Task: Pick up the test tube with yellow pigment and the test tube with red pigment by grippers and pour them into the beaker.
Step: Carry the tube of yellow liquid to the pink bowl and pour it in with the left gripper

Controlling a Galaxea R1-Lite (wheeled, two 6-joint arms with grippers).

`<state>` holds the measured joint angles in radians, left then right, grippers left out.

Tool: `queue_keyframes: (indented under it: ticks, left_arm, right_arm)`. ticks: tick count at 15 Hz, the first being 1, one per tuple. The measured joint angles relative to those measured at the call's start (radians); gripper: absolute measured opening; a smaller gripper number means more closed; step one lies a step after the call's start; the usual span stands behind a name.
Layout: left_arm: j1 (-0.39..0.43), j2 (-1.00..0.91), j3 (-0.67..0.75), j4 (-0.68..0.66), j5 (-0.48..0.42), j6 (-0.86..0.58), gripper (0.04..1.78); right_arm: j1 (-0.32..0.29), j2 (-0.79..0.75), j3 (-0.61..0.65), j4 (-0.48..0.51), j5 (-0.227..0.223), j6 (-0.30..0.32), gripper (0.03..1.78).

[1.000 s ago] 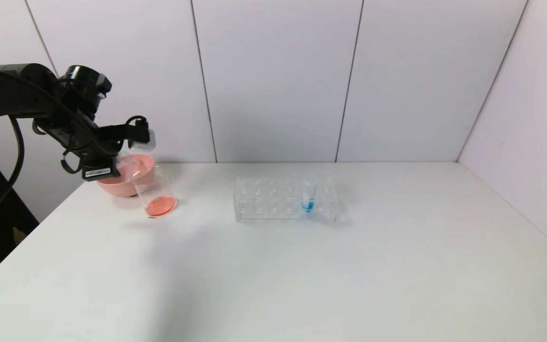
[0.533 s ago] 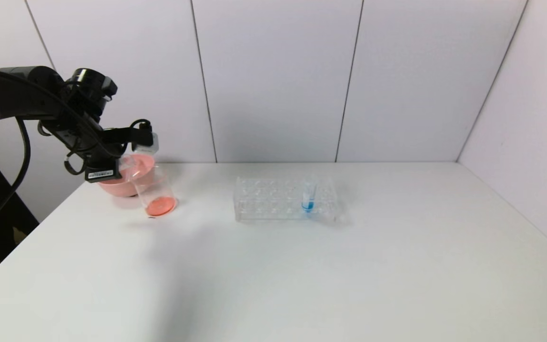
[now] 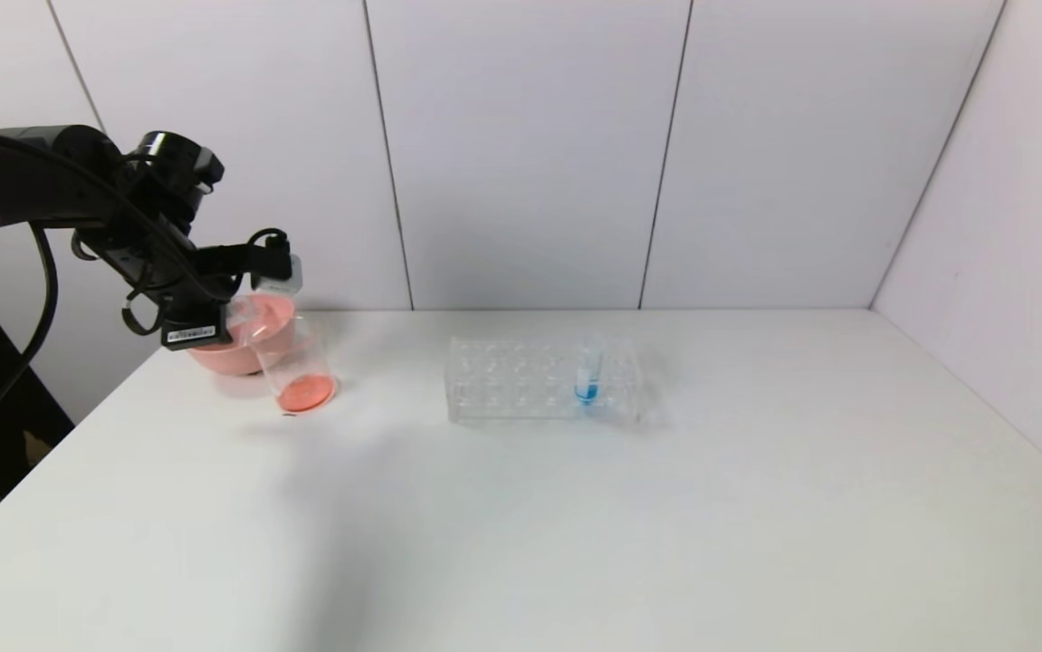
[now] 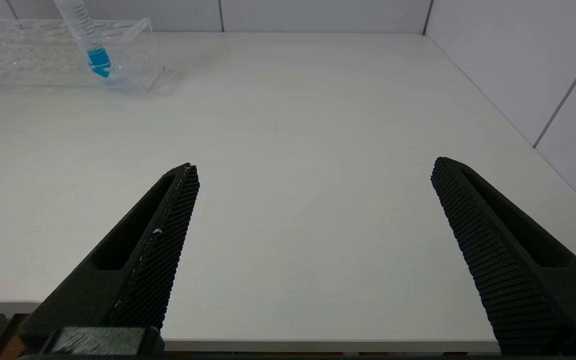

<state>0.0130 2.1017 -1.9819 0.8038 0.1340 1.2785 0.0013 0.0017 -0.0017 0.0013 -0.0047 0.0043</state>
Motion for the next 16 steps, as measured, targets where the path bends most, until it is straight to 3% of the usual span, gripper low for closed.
queue_keyframes:
  ticks: [10,16]
  left_arm:
    - [-0.019,0.008,0.0,-0.008,0.015,0.001,0.49]
    - [-0.042,0.022,0.0,-0.022,0.091,0.02,0.49]
  right_arm:
    - [0.0,0.0,0.0,0.0,0.0,0.0,1.7]
    - [0.0,0.0,0.0,0.0,0.0,0.0,1.7]
